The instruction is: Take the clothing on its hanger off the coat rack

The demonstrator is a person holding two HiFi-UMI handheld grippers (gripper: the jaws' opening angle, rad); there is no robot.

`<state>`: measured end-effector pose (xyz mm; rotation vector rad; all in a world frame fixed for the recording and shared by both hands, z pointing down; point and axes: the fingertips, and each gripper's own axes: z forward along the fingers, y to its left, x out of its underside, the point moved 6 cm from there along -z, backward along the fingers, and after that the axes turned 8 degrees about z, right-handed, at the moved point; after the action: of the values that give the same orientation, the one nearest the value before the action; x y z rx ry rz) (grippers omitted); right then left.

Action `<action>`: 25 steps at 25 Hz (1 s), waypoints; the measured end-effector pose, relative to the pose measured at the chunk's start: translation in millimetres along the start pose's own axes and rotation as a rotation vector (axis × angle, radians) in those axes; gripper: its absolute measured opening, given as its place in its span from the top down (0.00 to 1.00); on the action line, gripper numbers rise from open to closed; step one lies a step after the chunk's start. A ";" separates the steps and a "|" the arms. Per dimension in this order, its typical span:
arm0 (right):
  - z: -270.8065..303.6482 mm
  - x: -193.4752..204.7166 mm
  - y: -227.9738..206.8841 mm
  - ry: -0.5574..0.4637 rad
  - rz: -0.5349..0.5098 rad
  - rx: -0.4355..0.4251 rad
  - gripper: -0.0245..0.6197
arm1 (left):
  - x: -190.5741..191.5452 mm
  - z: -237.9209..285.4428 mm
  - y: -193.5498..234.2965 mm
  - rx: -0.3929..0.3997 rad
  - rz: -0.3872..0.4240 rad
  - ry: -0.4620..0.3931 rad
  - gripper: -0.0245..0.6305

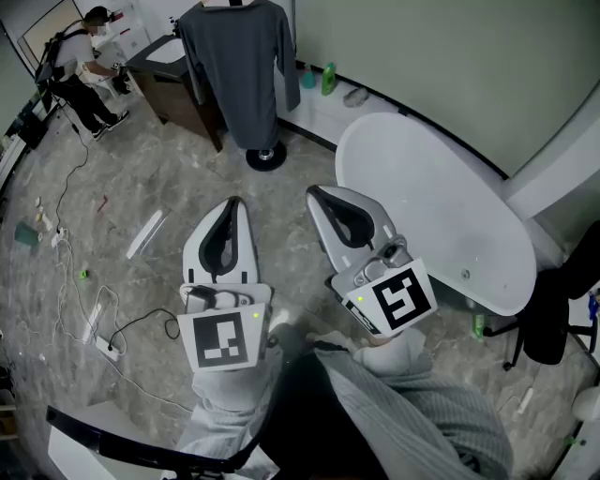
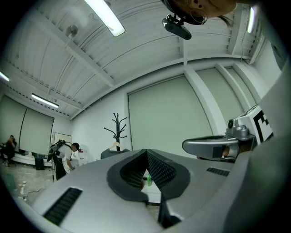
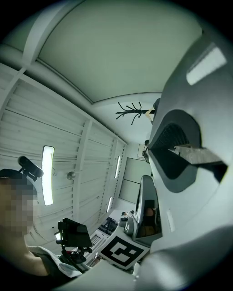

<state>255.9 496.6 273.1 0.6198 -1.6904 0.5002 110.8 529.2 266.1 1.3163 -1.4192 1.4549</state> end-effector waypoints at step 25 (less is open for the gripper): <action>323.1 74.4 -90.6 -0.015 0.001 0.102 0.96 | 102.8 232.9 243.5 0.050 0.010 0.030 0.96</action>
<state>60.7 213.8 280.8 0.6979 -1.6870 0.5873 -102.4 248.9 273.9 1.3137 -1.3803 1.5198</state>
